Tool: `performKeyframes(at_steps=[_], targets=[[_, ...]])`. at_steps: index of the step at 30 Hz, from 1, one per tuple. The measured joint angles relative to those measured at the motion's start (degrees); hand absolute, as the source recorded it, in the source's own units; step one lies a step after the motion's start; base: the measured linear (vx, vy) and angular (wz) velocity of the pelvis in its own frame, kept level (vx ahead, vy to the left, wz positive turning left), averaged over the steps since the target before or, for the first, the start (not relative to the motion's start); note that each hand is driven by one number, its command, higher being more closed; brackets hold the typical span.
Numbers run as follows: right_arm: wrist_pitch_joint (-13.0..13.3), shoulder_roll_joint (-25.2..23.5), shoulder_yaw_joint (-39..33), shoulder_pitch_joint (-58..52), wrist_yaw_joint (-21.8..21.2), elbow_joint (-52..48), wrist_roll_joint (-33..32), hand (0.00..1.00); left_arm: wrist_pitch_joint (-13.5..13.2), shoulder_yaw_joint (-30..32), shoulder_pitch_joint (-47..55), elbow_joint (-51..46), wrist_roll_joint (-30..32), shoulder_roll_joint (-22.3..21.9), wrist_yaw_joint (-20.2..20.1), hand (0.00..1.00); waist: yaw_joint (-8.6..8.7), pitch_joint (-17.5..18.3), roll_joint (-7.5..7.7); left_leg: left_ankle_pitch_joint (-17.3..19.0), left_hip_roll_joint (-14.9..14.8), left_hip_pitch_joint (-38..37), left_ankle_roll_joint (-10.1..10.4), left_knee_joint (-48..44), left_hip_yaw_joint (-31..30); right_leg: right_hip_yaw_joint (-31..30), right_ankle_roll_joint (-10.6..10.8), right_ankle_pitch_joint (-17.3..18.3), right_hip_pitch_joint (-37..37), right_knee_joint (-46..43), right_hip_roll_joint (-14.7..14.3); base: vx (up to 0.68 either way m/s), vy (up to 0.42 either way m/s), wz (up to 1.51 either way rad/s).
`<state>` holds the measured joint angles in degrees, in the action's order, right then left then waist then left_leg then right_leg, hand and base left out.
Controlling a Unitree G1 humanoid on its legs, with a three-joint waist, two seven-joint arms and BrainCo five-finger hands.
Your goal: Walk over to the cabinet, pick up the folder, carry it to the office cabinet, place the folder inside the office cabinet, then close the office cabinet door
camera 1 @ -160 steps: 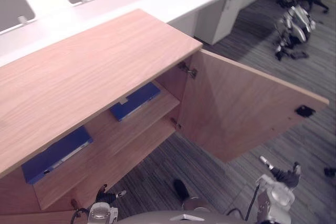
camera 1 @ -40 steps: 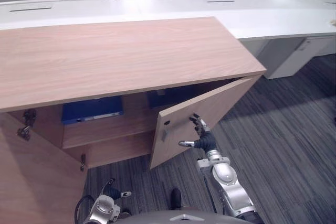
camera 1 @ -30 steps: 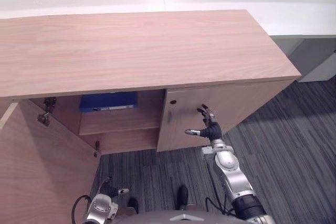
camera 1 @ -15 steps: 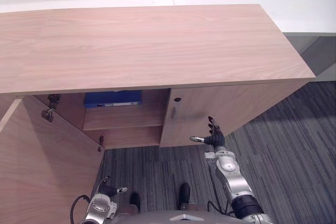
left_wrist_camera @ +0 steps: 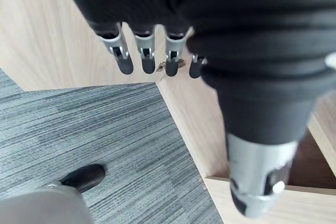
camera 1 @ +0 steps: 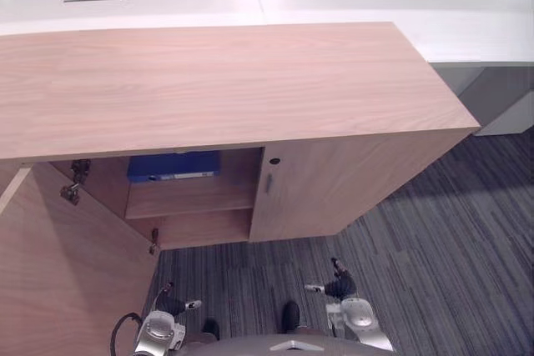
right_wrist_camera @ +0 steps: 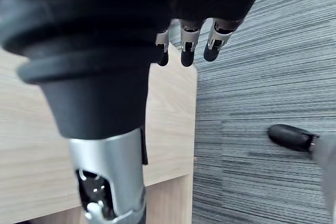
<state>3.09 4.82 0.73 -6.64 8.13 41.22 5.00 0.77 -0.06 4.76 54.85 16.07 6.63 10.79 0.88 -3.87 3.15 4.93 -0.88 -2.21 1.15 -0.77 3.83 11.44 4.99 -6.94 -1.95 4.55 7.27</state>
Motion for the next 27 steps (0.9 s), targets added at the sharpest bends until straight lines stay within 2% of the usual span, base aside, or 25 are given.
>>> performKeyframes(at_steps=[8, 10, 12, 13, 14, 15, 16, 17, 19, 20, 21, 23, 25, 26, 27], targets=[[-1.04, -0.32, -2.14, -0.91, 0.83, 5.37, -0.05, 0.00, -0.14, 1.24, 0.51, 0.02, -3.28, -0.07, 0.17, 0.00, 0.10, 0.17, 0.36, 0.16, -0.18, -1.08, 0.15, -0.22, 2.53, -2.74, 0.12, -0.18, -0.61, -0.89, -0.30, -0.06, -0.009, -0.17], [-1.06, -0.46, -2.77, 0.32, 0.92, 6.89, -0.09, 0.00, -0.28, 2.15, 0.42, -0.10, -4.47, -0.19, 0.19, 0.00, 0.51, -0.49, 0.45, 0.70, -0.47, 0.85, 0.15, -2.10, 2.85, -3.79, 0.18, 2.34, -4.70, -7.25, 0.05, -0.10, -0.026, -0.10], [-1.07, -0.73, -4.04, 0.73, 1.22, 7.47, -0.12, 0.00, -0.43, 2.36, 0.10, -0.20, -5.38, -0.12, 0.20, 0.00, 0.59, -0.70, 0.66, 0.95, -0.50, 3.60, -0.21, -4.46, 2.13, -5.11, 1.06, 2.83, -7.33, -10.57, 0.52, -0.08, 0.002, 0.24], [-1.06, -0.75, -4.29, 1.12, 1.29, 7.79, -0.17, 0.00, -0.69, 2.56, -0.08, -0.28, -6.09, -0.12, 0.24, 0.00, 0.37, -0.84, 0.35, 0.69, -1.25, 5.46, -0.57, -5.46, 1.43, -7.29, 2.28, 2.98, -8.16, -11.38, 0.33, -0.03, 0.060, 0.48], [-1.02, -0.90, -4.41, 1.38, 1.28, 7.66, -0.50, 0.00, -0.84, 2.83, -0.28, -0.22, -6.64, -0.28, 0.28, 0.00, 0.76, -1.55, -0.12, 0.48, -1.38, 6.31, -0.82, -6.13, 0.44, -8.71, 1.01, 6.29, -9.17, -15.97, 0.64, 0.00, 0.075, 0.87], [-0.94, -0.89, -4.38, 1.50, 1.32, 7.74, -0.61, 0.00, -0.83, 3.46, -0.41, -0.22, -7.35, -0.14, 0.32, 0.00, 1.01, -1.80, 0.06, -0.30, -1.36, 7.18, -0.32, -6.91, -2.21, -10.47, 0.26, 12.62, -10.17, -25.96, 0.75, 0.04, 0.032, 0.94], [-0.94, -0.93, -4.35, 1.43, 1.35, 8.08, -0.58, 0.00, -0.83, 3.68, -0.30, -0.24, -7.55, -0.04, 0.42, 0.00, 0.79, -1.76, 0.28, -0.62, -1.32, 7.08, 0.16, -7.04, -3.33, -10.98, 0.29, 14.49, -9.61, -28.62, 0.74, 0.04, -0.070, 1.09], [-0.94, -1.14, -4.35, 1.49, 1.40, 9.42, -0.55, 0.00, -0.89, 4.72, 0.11, -0.35, -8.37, 0.20, 0.56, 0.00, -0.11, -1.67, 1.13, -1.21, -1.08, 7.58, 1.07, -7.22, -5.23, -11.30, 0.86, 16.54, -7.85, -28.87, 1.07, -0.02, -0.183, 0.83], [-0.96, -1.29, -4.33, 2.71, 1.74, 9.48, -0.34, 0.00, -0.95, 6.26, -0.06, -0.42, -9.26, 0.09, 1.33, 0.00, -1.27, -1.57, 1.93, -2.79, -1.13, 9.21, 2.50, -6.69, -7.14, -11.38, 1.52, 17.99, -6.73, -25.30, 0.67, -0.10, -0.213, 0.56], [-0.94, -1.14, -4.34, 4.26, 2.30, 9.46, -0.11, 0.00, -1.07, 6.93, -0.38, -0.22, -9.49, -0.20, 1.66, 0.00, -1.92, -1.86, 1.09, -4.07, -2.15, 10.38, 3.29, -5.94, -7.89, -10.49, 0.84, 17.52, -5.91, -20.95, -0.42, -0.23, -0.224, 0.36], [-0.85, -0.80, -4.33, 5.36, 2.50, 9.23, -0.12, 0.00, -1.20, 6.94, -0.67, -0.16, -9.78, -1.14, 1.69, 0.00, -1.98, -2.97, -1.05, -5.68, -3.68, 11.57, 3.59, -4.99, -8.76, -8.73, 0.06, 15.68, -5.29, -18.30, -1.98, -0.20, -0.178, 0.35], [-0.94, -0.33, -4.34, 5.72, 2.62, 9.23, -0.16, 0.00, -1.40, 7.22, -0.78, -0.23, -10.32, -2.23, 1.89, 0.00, -2.23, -4.10, -3.13, -8.41, -4.80, 12.12, 4.46, -2.10, -10.42, -6.84, -0.71, 14.56, -5.32, -17.36, -3.49, -0.23, -0.154, 0.48], [-1.03, -0.14, -4.54, 5.56, 2.76, 9.21, -0.19, 0.00, -1.40, 7.86, -0.88, -0.18, -10.85, -3.10, 2.48, 0.00, -2.06, -4.89, -4.68, -8.38, -6.37, 12.56, 4.45, 0.40, -9.70, -3.47, -1.76, 14.24, -5.30, -17.46, -4.57, -0.20, -0.171, 0.70], [-1.11, -0.44, -5.58, 5.18, 2.86, 9.19, -0.23, 0.00, -1.41, 8.01, -0.88, -0.14, -11.07, -3.39, 2.63, 0.00, -1.78, -4.88, -4.53, -6.38, -7.07, 12.53, 3.64, 2.57, -7.45, -1.77, -2.50, 13.70, -5.25, -16.43, -4.27, -0.17, -0.103, 0.88], [-1.11, -1.41, -6.78, 4.90, 3.27, 9.04, -0.30, 0.00, -1.47, 9.20, -1.27, -0.31, -11.52, -3.15, 2.67, 0.00, -1.52, -5.16, -3.08, -6.02, -7.23, 12.97, 2.80, 2.18, -1.34, 0.14, -3.65, 12.93, -6.03, -15.58, -2.04, -0.15, -0.013, 1.00]])
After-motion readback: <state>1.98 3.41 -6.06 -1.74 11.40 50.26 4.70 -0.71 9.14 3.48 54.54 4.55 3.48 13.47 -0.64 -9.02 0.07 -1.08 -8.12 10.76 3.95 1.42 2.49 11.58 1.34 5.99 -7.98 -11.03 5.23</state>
